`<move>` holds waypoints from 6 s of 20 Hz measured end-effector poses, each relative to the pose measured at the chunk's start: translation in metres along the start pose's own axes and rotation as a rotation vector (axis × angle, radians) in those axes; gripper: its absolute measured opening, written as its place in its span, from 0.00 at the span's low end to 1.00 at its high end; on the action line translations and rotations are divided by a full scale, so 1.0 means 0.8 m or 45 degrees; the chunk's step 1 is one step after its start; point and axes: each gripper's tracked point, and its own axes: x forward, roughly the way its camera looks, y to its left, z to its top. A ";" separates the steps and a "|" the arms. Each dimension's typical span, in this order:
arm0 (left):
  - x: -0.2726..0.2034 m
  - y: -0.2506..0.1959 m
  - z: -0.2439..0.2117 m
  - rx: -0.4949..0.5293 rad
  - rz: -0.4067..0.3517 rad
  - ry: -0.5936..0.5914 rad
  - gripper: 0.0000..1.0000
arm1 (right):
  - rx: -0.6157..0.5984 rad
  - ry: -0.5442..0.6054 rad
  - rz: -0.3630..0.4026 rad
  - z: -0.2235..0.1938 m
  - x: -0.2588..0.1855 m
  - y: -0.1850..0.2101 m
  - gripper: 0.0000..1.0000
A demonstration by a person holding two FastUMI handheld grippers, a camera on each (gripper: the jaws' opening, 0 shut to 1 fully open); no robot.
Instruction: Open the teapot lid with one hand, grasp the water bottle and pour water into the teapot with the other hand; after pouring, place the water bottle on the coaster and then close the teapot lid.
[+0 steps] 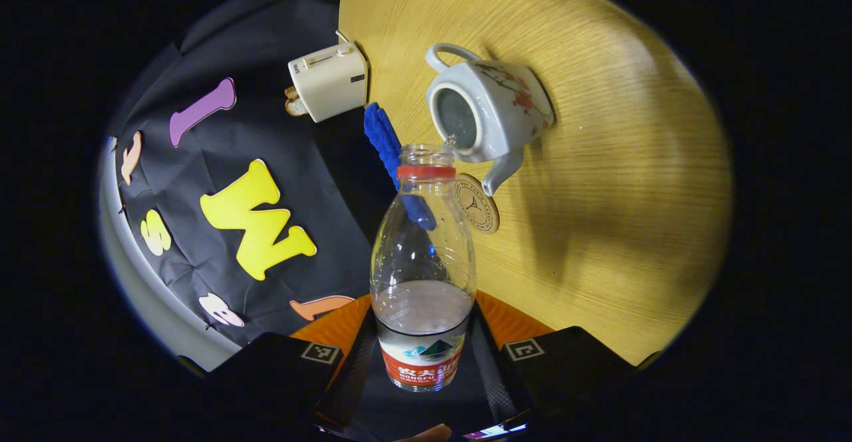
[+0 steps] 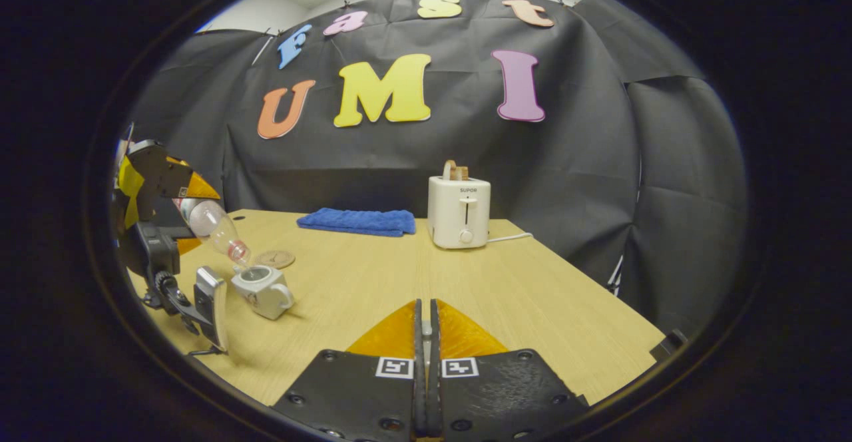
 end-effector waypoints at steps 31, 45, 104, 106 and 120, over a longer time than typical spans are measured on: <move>0.005 -0.006 0.024 -0.780 0.069 -0.264 0.75 | 0.070 0.003 0.014 0.005 -0.020 0.004 0.01; 0.094 0.027 0.014 -2.304 0.064 -0.363 0.75 | 0.024 -0.011 -0.051 0.028 -0.026 0.001 0.01; 0.065 -0.035 -0.006 -2.552 -0.098 -0.512 0.92 | -0.068 0.012 0.169 0.030 -0.006 0.149 0.01; 0.052 -0.044 -0.023 -2.563 -0.067 -0.487 0.92 | -0.086 0.016 0.189 0.031 0.006 0.169 0.01; -0.002 -0.129 -0.129 -2.609 0.051 -0.186 0.92 | -0.052 0.060 0.388 0.039 0.061 0.262 0.01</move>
